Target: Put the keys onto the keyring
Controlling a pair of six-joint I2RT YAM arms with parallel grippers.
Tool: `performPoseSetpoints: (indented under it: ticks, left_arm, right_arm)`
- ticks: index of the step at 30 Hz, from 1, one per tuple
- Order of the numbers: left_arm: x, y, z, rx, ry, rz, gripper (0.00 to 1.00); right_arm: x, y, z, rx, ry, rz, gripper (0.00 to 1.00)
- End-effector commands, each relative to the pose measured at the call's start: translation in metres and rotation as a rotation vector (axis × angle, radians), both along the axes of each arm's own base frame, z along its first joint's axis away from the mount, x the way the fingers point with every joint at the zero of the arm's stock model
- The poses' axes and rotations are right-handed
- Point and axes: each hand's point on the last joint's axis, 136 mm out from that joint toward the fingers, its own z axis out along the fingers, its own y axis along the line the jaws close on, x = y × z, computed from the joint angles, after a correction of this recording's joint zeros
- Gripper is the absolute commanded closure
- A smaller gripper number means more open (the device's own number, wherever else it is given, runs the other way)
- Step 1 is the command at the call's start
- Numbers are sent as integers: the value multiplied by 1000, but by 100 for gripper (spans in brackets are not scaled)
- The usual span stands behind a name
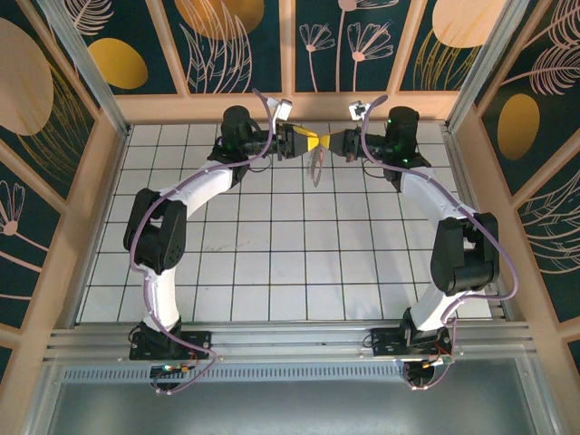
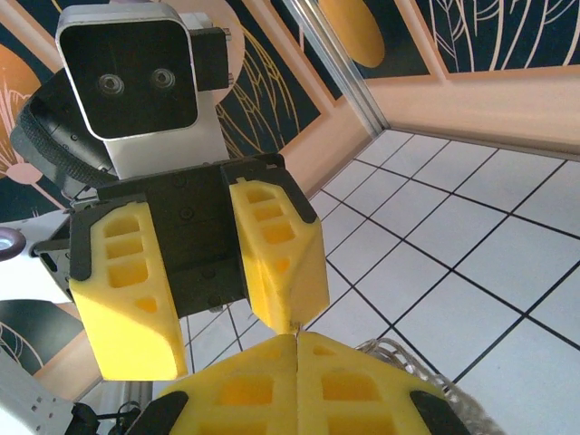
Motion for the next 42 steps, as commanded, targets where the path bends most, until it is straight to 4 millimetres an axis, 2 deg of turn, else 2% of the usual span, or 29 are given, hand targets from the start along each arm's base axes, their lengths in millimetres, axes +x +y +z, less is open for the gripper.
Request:
performPoseSetpoints:
  ticks: [1,17,30,38,42]
  left_arm:
    - [1,-4,-5,-12,10,-6,65]
    - [15,-1,-4,-5,-5,90,63]
    - [2,-7,8,-39,-7,23,63]
    - [-2,-12,8,-43,-11,7,67]
    - [-2,-13,8,-47,-9,3,74]
  right_arm:
    - [-14,-1,31,29,-105,26,100]
    - [-18,-8,31,23,-110,18,100]
    - [-15,-4,36,51,-111,22,100]
    - [-15,0,33,46,-106,29,100]
    - [-15,0,31,44,-104,28,100]
